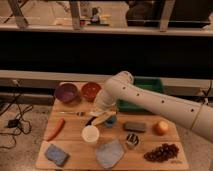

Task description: Place banana in plastic cup

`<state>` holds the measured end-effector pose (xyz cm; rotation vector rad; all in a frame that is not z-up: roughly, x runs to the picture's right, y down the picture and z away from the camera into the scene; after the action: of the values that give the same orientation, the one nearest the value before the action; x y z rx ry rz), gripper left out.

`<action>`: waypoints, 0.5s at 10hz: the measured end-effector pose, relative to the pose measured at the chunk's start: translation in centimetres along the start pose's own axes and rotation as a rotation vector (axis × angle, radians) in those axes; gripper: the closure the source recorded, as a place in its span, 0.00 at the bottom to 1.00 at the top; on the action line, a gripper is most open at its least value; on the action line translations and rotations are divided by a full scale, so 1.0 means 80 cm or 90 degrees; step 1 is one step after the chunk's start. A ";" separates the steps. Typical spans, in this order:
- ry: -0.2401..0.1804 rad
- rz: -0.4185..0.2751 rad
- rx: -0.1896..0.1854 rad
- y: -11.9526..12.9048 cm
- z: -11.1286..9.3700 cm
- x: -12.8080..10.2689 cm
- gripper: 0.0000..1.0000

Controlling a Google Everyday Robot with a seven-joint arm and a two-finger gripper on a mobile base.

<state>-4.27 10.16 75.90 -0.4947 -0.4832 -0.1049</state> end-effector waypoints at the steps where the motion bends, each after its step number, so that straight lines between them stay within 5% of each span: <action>1: 0.000 0.003 -0.003 0.002 0.001 0.001 0.83; 5: 0.004 0.012 -0.007 0.008 0.000 0.003 0.83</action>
<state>-3.92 10.71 75.71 -0.5088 -0.4720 -0.0908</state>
